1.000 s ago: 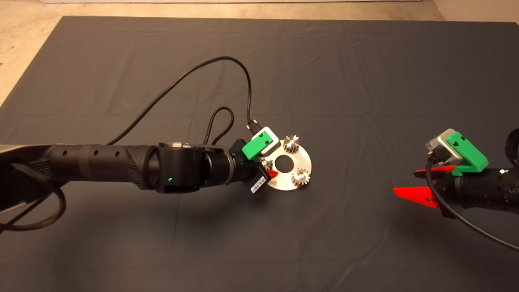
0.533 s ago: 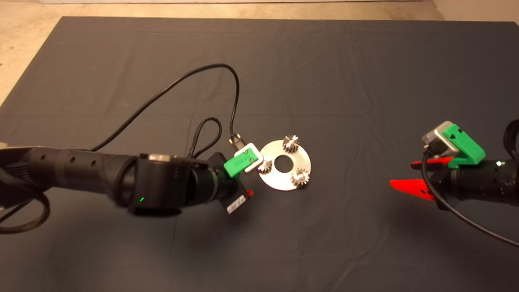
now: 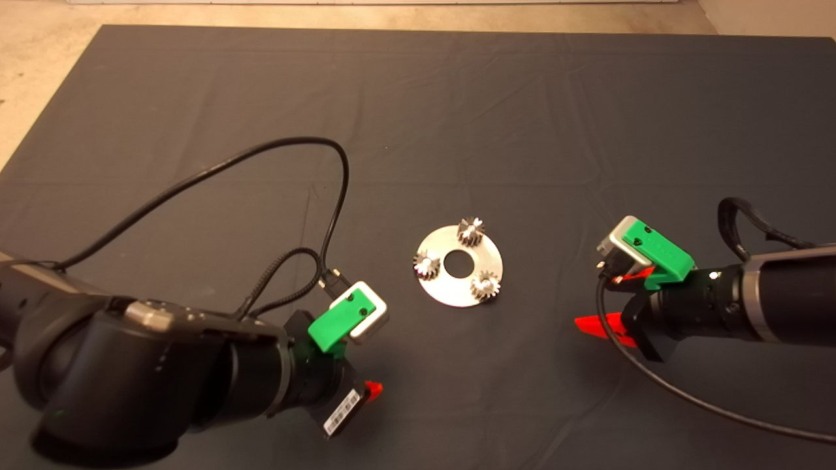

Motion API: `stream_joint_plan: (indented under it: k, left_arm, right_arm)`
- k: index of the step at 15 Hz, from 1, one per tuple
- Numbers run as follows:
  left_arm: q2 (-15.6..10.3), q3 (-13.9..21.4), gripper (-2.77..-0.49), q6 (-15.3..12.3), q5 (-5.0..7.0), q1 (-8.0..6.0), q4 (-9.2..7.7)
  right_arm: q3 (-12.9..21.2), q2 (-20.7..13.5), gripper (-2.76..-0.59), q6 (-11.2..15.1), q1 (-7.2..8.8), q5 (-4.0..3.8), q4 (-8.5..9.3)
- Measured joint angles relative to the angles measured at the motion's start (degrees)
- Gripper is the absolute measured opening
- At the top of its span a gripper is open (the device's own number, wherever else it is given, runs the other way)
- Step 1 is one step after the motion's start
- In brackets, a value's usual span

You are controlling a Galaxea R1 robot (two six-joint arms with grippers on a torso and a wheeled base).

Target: Install three planetary gears onto the carrier pins

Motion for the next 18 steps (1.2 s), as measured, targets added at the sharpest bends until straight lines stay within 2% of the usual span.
stream_joint_plan:
  k: [1,3,4,5,6,7,9,10,12,13,14,16,17,18]
  left_arm:
    - [1.3,0.2,-1.65,-1.0,0.64,-0.17,-0.28]
    - [4.2,0.2,-1.65,-1.7,2.83,-0.16,-0.25]
    - [4.8,0.2,-1.65,-1.9,3.51,-0.26,-0.09]
    - [5.1,0.2,-1.65,-2.2,3.7,-0.39,0.21]
    - [5.3,0.2,-1.65,-2.3,3.84,-0.44,0.84]
    - [5.5,0.2,-1.65,-2.4,3.86,-0.44,1.55]
    - [5.5,0.2,-1.65,-2.4,4.01,-0.41,2.55]
    - [5.5,0.2,-1.65,-2.4,4.01,-0.41,3.6]
    - [5.6,0.3,-1.65,-2.5,4.01,-0.39,6.9]
    - [5.6,0.3,-1.65,-2.5,4.02,-0.3,8.98]
    - [5.6,0.3,-1.65,-2.4,4.03,-0.28,10.47]
    - [5.2,0.3,-1.65,-2.4,4.01,0.5,13.67]
    - [5.0,0.3,-1.65,-2.2,4.01,1.67,16.06]
    - [4.6,0.3,-1.65,-1.9,4.03,3.78,18.82]
  right_arm:
    - [0.0,0.1,-1.58,0.2,-0.91,-0.13,-0.01]
    - [0.0,0.5,-1.58,0.7,-4.37,-0.61,-1.02]
    - [0.0,0.5,-1.58,1.1,-6.15,-1.04,-3.13]
    - [0.0,1.0,-1.58,1.5,-8.18,-2.48,-7.31]
    - [0.0,2.2,-1.58,2.0,-10.39,-4.17,-12.76]
    - [0.0,3.9,-1.58,2.8,-12.67,-5.88,-17.48]
    - [0.0,6.9,-1.58,4.5,-17.65,-9.41,-24.8]
    - [0.0,7.3,-1.58,5.1,-19.58,-10.03,-28.32]
    - [0.0,7.5,-1.58,5.6,-23.8,-10.49,-37.23]
    - [0.0,8.0,-1.58,5.8,-26.26,-10.53,-40.88]
    - [0.0,8.3,-1.58,5.8,-28.06,-10.51,-43.18]
    - [0.0,8.3,-1.58,6.0,-29.13,-10.58,-45.71]
    - [0.0,8.4,-1.58,6.0,-29.45,-10.53,-46.02]
    - [0.0,8.5,-1.58,6.0,-29.89,-10.51,-46.02]
